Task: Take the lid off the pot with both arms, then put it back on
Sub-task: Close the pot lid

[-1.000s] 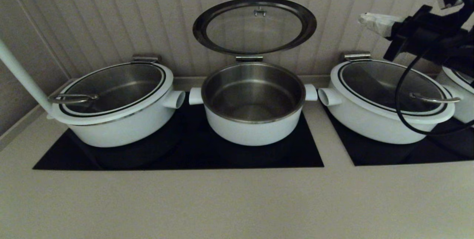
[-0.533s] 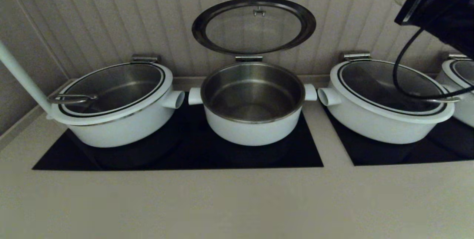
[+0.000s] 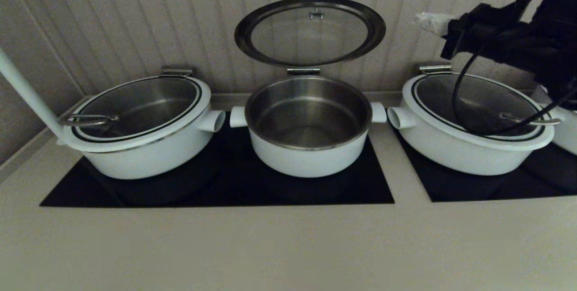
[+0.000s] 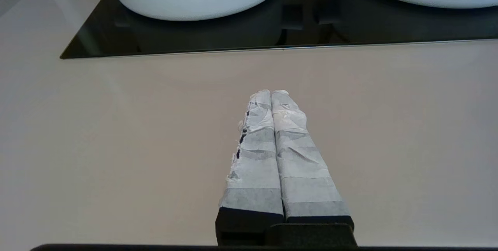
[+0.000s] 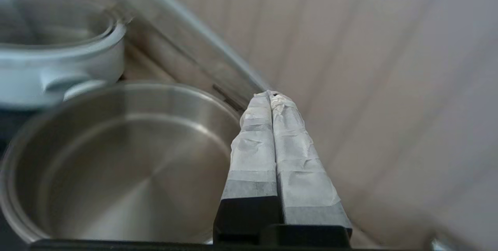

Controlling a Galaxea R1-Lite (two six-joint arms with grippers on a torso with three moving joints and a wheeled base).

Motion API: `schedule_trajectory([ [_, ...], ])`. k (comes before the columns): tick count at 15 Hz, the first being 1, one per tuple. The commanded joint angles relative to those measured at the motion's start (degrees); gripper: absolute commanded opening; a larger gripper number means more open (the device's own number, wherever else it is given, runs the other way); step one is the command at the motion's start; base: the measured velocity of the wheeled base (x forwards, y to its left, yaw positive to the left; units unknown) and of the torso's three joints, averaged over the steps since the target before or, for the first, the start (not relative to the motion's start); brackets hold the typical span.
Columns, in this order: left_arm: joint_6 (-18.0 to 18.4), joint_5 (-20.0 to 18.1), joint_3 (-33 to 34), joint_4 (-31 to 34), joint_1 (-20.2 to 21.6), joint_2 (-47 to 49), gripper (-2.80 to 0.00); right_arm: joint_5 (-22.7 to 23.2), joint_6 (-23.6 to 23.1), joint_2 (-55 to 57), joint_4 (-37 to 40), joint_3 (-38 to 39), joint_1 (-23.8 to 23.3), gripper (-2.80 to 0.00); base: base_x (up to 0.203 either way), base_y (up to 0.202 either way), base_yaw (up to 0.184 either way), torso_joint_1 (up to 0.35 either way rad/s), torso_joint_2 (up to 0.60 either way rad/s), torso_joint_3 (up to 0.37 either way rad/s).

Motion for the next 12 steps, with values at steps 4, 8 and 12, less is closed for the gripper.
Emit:
schedule_trajectory([
  [4, 0.0, -0.01, 0.0, -0.01, 0.0, -0.01, -2.8, 1.88, -1.49, 7.38, 3.23, -12.01, -0.04, -2.8, 0.0, 0.0, 0.0, 0.0, 0.0, 0.0],
  [8, 0.0, -0.01, 0.0, -0.01, 0.0, -0.01, -2.8, 1.69, -1.51, 9.17, 7.32, -19.28, 0.03, -2.8, 0.0, 0.0, 0.0, 0.0, 0.0, 0.0],
  [12, 0.0, -0.09, 0.0, -0.01, 0.0, -0.01, -2.8, 2.09, -2.01, 13.29, 11.86, -27.16, 2.05, -2.8, 0.0, 0.0, 0.0, 0.0, 0.0, 0.0],
])
